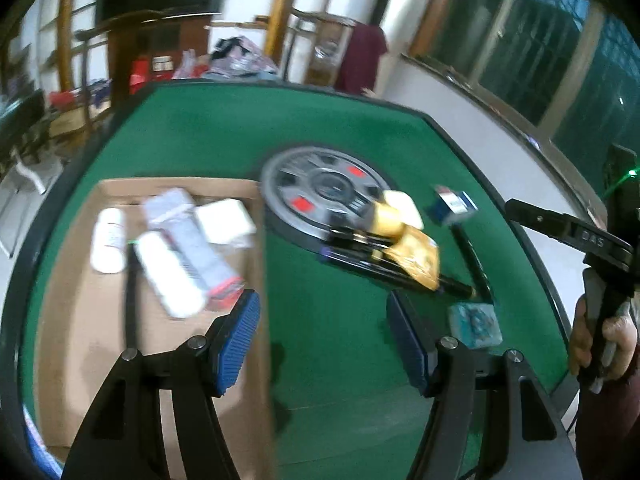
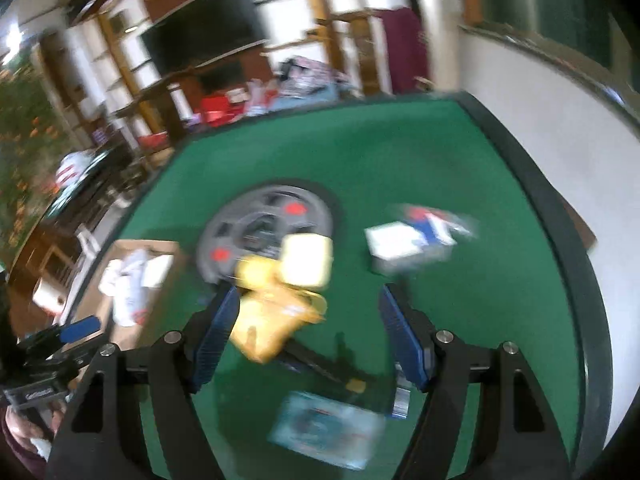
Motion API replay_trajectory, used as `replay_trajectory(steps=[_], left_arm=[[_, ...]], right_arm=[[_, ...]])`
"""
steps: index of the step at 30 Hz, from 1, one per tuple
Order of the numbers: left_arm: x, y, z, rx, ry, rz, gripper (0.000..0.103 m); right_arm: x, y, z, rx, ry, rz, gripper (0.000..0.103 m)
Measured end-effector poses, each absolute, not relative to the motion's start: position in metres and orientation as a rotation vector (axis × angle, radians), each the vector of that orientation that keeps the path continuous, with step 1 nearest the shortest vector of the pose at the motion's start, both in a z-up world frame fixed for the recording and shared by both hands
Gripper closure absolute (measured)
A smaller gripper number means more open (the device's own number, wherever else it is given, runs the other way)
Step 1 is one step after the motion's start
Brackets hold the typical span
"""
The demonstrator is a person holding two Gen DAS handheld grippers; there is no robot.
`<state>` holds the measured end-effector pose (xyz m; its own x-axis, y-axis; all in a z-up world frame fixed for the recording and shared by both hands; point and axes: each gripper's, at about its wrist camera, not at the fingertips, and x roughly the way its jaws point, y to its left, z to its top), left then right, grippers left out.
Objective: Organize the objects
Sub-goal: 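Grasp the black marker with blue cap with the right tool, then grasp the blue-and-white medicine box with the left tool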
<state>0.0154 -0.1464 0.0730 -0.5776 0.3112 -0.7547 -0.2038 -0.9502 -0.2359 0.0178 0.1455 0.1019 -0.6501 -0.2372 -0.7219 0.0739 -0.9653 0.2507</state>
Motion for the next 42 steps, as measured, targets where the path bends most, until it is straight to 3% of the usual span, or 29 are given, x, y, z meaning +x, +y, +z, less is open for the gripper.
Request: replay_trajectory(steps=[10,16,18,20,25,35,42], left_arm=[[0.01,-0.071,0.063,-1.278,-0.053,2.455,0.043],[-0.007,-0.051,0.066,-1.256,-0.005,2.455,0.043],[-0.016,-0.043,0.068,-1.25,0.018,2.465,0.043],[-0.027,-0.032,0.072,-1.233,0.05,2.475,0.043],[-0.061,0.003,0.071,-1.185,0.11,2.439,0.044],[-0.106,0.088,0.032,-1.175,0.495,2.315,0.043],[-0.122,0.111,0.018,-1.164,0.596,2.314,0.043]], right_arm=[[-0.002,0.216,0.056,1.335,-0.494,-2.707,0.031],[-0.014,0.185,0.029,1.44,-0.219,-2.692,0.032],[-0.015,0.177,0.022,1.448,-0.157,-2.691,0.042],[-0.017,0.172,0.013,1.482,-0.127,-2.682,0.061],[-0.014,0.178,0.007,1.453,-0.098,-2.717,0.091],[-0.005,0.243,0.003,1.408,-0.378,-2.781,0.091],[-0.004,0.244,0.005,1.396,-0.401,-2.77,0.09]])
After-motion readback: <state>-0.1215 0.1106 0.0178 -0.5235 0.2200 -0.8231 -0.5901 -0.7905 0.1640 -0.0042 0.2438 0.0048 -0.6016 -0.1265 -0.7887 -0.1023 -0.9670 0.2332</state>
